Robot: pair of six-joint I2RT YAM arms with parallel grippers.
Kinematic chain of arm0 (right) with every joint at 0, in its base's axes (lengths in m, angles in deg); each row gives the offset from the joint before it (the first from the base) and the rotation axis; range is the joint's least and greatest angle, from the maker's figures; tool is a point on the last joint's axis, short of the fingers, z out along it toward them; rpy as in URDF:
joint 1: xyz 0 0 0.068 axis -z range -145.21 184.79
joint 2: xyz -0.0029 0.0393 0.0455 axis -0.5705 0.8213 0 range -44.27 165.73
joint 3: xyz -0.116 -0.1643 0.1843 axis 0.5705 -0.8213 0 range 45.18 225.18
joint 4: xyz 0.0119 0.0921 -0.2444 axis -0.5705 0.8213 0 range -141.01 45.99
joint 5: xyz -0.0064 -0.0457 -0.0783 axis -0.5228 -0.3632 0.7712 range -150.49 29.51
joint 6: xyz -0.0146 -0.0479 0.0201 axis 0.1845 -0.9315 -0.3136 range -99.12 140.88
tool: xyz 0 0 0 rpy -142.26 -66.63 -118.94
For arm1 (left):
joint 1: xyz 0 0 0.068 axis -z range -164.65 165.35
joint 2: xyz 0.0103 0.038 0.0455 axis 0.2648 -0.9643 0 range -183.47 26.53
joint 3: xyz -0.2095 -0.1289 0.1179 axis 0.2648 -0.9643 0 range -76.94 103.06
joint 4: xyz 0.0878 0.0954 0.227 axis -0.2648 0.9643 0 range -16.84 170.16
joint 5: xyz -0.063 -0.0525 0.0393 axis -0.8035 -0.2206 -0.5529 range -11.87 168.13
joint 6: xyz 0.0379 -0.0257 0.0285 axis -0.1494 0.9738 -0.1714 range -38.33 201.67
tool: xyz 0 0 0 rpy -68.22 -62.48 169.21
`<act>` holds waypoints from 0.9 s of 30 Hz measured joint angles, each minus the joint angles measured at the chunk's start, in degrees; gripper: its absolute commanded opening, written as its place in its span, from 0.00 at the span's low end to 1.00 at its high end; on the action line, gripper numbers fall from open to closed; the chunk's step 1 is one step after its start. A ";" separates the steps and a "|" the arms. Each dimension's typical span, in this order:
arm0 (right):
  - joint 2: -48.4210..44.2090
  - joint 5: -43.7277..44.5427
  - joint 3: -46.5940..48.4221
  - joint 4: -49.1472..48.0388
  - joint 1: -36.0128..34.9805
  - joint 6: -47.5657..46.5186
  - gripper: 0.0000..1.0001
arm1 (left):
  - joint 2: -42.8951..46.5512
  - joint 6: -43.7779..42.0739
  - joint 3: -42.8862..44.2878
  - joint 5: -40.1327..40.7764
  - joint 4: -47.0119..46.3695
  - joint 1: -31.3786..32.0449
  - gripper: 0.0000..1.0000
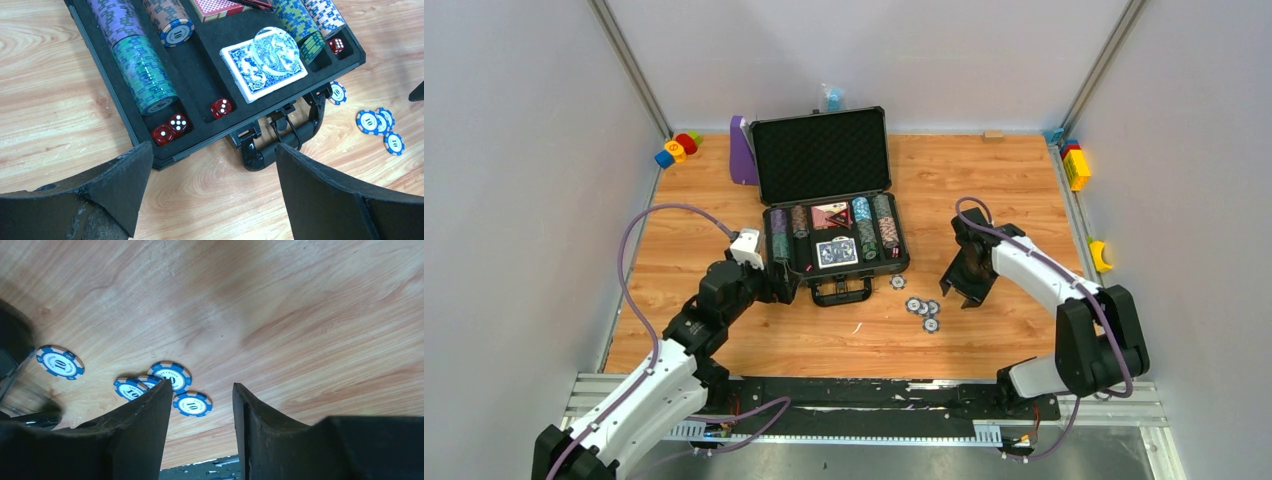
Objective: Pack up texas hold em set
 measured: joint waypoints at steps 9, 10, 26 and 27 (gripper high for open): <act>-4.94 1.18 0.00 1.40 1.16 -0.92 0.91 | 0.17 -0.46 0.00 -1.29 -1.07 0.00 1.00; -5.33 1.11 0.00 1.40 1.33 -0.94 0.91 | 0.39 -0.50 0.00 -1.57 -1.14 0.00 1.00; -0.81 -4.90 0.04 -1.46 -7.45 -2.56 0.94 | 3.30 -0.63 -0.96 -2.97 -1.62 0.00 1.00; 0.00 -4.87 0.24 -1.60 -8.09 -2.60 0.96 | 3.39 -0.63 -0.98 -2.97 -1.60 0.00 1.00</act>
